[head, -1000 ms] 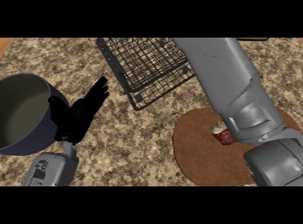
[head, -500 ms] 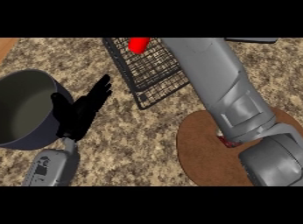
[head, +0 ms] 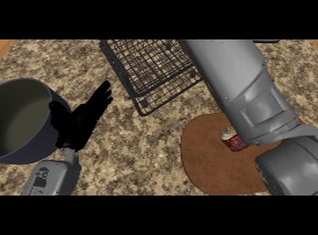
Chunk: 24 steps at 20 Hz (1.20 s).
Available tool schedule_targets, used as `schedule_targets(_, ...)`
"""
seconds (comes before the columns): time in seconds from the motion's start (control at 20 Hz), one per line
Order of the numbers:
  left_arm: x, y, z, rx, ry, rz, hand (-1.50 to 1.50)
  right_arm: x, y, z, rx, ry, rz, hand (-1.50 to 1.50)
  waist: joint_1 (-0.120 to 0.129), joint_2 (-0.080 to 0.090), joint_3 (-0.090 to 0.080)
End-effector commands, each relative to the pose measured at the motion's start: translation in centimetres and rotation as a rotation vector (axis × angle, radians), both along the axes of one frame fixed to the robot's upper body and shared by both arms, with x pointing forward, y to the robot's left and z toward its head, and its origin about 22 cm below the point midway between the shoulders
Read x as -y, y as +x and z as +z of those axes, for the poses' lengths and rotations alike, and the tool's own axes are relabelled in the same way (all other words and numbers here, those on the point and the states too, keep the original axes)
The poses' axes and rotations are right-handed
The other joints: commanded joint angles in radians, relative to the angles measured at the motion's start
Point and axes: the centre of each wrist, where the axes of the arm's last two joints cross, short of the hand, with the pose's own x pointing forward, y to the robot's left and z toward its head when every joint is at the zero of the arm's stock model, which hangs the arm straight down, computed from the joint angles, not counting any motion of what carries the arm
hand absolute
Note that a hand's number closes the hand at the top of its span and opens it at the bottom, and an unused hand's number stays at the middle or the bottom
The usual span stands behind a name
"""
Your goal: Pick the can from the cutting board and place it in the tiered basket
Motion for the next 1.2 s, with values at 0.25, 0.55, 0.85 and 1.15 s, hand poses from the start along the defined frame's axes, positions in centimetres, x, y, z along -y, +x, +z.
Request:
schedule_targets(0.25, -1.9, -1.0, -1.0, -0.013, -0.002, 0.046, 0.0, 14.1, 2.8, -1.9, -0.083, -0.033, -0.093, -1.5, -0.042, -0.009, 0.002)
schedule_targets(0.55, -2.6, -0.9, -0.8, 0.005, -0.005, 0.064, 0.0, 25.1, 1.9, -0.5, -0.107, -0.112, 0.036, -1.5, -0.049, -0.01, 0.003)
schedule_targets(0.85, -1.1, -0.2, 0.2, -0.003, 0.007, 0.015, 0.0, 35.0, -1.0, 0.5, -0.106, -0.14, 0.064, -1.5, -0.041, -0.004, 0.003)
schedule_targets(1.15, -0.7, 0.1, -0.7, 0.007, -0.012, 0.034, 0.0, 41.2, -4.2, 1.6, -0.101, -0.153, 0.034, -1.5, -0.032, 0.0, 0.003)
